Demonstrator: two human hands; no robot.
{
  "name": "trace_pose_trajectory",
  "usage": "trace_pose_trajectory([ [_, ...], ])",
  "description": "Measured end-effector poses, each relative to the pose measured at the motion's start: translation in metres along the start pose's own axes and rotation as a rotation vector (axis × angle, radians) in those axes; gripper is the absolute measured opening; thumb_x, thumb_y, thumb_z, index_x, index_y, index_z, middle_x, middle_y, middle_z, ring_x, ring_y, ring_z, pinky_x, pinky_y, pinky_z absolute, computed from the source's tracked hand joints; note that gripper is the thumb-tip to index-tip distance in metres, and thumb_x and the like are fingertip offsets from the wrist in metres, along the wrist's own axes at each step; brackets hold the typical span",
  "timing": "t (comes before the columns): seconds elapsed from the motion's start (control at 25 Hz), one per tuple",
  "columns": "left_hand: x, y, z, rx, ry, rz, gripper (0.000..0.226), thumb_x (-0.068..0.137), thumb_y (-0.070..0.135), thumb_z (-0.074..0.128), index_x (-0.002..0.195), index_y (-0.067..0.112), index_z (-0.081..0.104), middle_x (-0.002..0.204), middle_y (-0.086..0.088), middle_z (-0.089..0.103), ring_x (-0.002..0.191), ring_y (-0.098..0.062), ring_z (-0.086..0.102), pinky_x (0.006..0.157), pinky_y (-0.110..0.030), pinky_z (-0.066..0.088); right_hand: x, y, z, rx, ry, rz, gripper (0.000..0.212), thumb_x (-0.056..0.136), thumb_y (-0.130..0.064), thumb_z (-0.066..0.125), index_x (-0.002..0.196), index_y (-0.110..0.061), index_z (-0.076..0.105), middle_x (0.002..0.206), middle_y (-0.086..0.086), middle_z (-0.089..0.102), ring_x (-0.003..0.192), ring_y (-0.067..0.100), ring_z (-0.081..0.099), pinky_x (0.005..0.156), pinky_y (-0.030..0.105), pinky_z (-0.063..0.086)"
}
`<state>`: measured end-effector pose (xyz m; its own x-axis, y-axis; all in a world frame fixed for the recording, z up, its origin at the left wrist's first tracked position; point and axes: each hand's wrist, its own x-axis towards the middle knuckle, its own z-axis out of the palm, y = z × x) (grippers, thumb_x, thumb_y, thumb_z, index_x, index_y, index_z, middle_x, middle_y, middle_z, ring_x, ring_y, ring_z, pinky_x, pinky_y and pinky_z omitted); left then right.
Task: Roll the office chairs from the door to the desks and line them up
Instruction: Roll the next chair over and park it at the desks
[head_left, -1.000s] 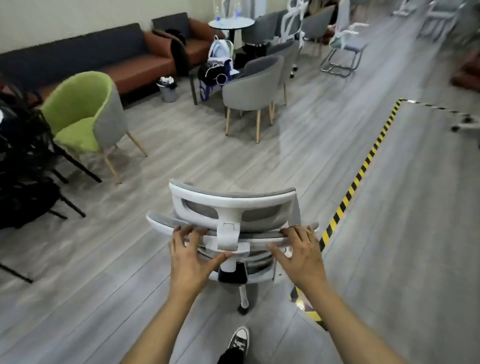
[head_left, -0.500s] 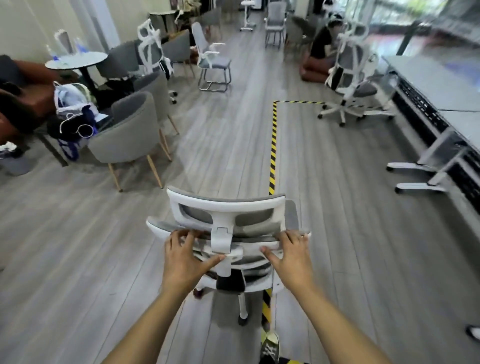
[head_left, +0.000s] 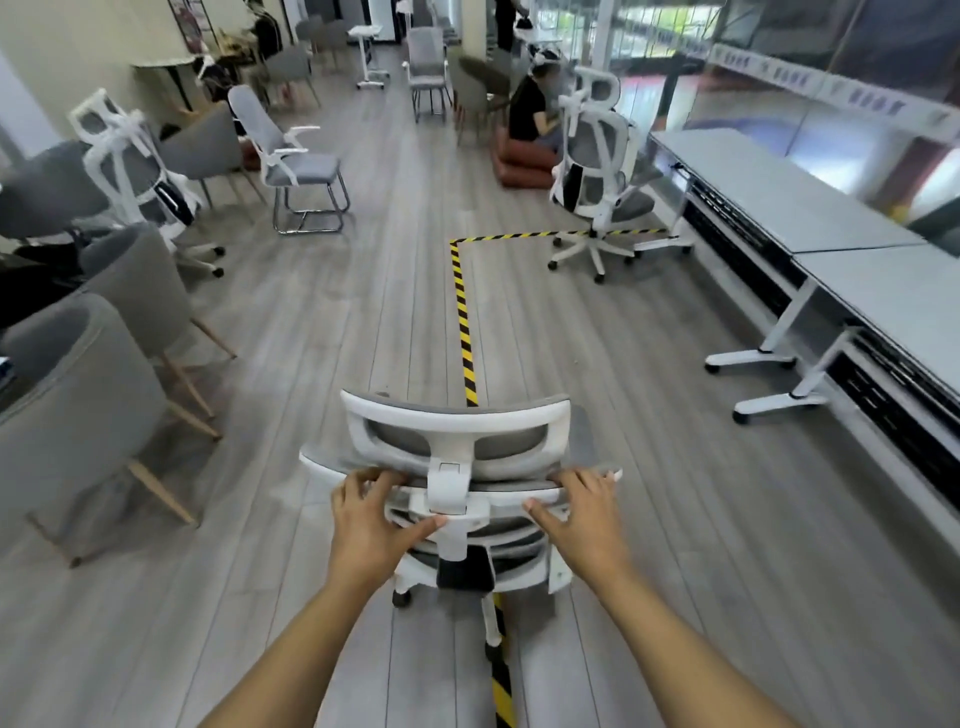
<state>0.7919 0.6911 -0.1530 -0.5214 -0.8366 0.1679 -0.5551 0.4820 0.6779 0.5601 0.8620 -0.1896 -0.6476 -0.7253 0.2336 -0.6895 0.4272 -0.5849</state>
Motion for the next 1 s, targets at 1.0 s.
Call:
trace_pose_trajectory([
  [1.0, 0.876, 0.129, 0.334, -0.021, -0.364, 0.412, 0.071, 0.058, 0.08, 0.07, 0.116, 0.041, 0.056, 0.13, 0.004, 0.043, 0.125, -0.024, 0.033, 0.105, -0.047, 0.043, 0.755, 0.225, 0.066, -0.205, 0.366, 0.35, 0.045, 0.086, -0.067, 0.06, 0.112, -0.03, 0.064, 0.116, -0.01, 0.058, 0.118, 0.011, 0.046, 0.113, 0.053, 0.032],
])
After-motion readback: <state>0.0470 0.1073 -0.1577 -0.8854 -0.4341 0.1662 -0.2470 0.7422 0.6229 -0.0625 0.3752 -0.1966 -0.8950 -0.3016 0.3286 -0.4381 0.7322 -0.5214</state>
